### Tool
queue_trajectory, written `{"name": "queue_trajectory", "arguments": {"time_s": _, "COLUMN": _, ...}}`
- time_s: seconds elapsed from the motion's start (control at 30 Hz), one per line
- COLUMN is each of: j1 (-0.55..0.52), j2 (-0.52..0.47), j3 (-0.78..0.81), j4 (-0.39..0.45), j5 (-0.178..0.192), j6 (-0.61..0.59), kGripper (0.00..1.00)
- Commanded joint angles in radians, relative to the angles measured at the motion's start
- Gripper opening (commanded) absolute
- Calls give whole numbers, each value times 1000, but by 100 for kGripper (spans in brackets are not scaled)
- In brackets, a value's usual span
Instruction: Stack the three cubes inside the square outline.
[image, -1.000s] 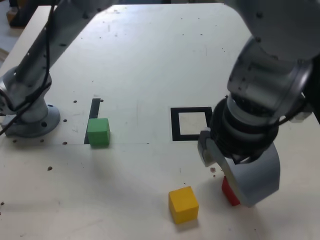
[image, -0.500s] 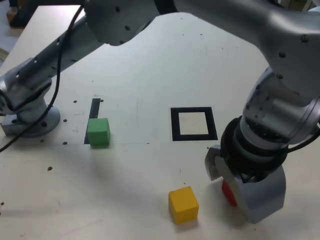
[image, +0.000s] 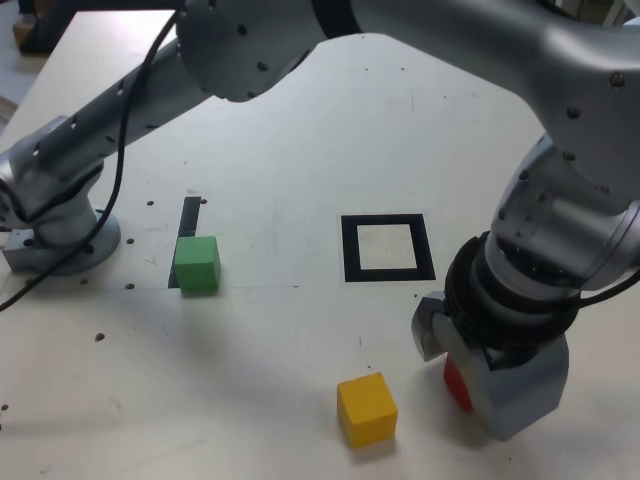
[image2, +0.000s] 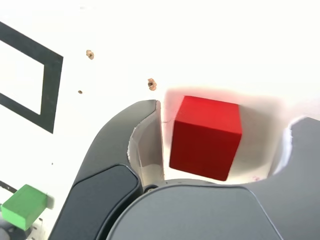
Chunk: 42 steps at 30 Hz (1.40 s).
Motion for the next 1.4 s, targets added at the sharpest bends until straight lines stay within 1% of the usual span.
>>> {"name": "queue_trajectory", "arguments": {"time_s": 0.0, "j1": -3, "j2": 7, "j3": -1, "j4": 12, "j5": 7, "j6": -2, "kGripper": 62}}
{"name": "queue_trajectory", "arguments": {"time_s": 0.13, "j1": -7, "j2": 7, "j3": -3, "j4": 10, "j5": 13, "j6": 1, "kGripper": 46}}
{"name": "queue_trajectory", "arguments": {"time_s": 0.2, "j1": -9, "j2": 7, "j3": -4, "j4": 9, "j5": 13, "j6": 4, "kGripper": 41}}
{"name": "queue_trajectory", "arguments": {"time_s": 0.27, "j1": -10, "j2": 7, "j3": -5, "j4": 9, "j5": 13, "j6": 7, "kGripper": 39}}
{"name": "queue_trajectory", "arguments": {"time_s": 0.57, "j1": -11, "j2": 8, "j3": -9, "j4": 14, "j5": 6, "j6": 14, "kGripper": 38}}
{"name": "queue_trajectory", "arguments": {"time_s": 0.7, "j1": -11, "j2": 1, "j3": -9, "j4": 22, "j5": 9, "j6": 14, "kGripper": 38}}
{"name": "queue_trajectory", "arguments": {"time_s": 0.83, "j1": -11, "j2": -22, "j3": -7, "j4": 32, "j5": 15, "j6": 17, "kGripper": 36}}
{"name": "queue_trajectory", "arguments": {"time_s": 1.0, "j1": -11, "j2": -69, "j3": 10, "j4": 36, "j5": 13, "j6": 15, "kGripper": 36}}
{"name": "queue_trajectory", "arguments": {"time_s": 1.1, "j1": -8, "j2": -112, "j3": 43, "j4": 41, "j5": 13, "j6": -15, "kGripper": 36}}
{"name": "queue_trajectory", "arguments": {"time_s": 1.2, "j1": 8, "j2": -165, "j3": 98, "j4": 49, "j5": 5, "j6": -73, "kGripper": 36}}
{"name": "queue_trajectory", "arguments": {"time_s": 1.37, "j1": 76, "j2": -249, "j3": 223, "j4": 53, "j5": -34, "j6": -182, "kGripper": 36}}
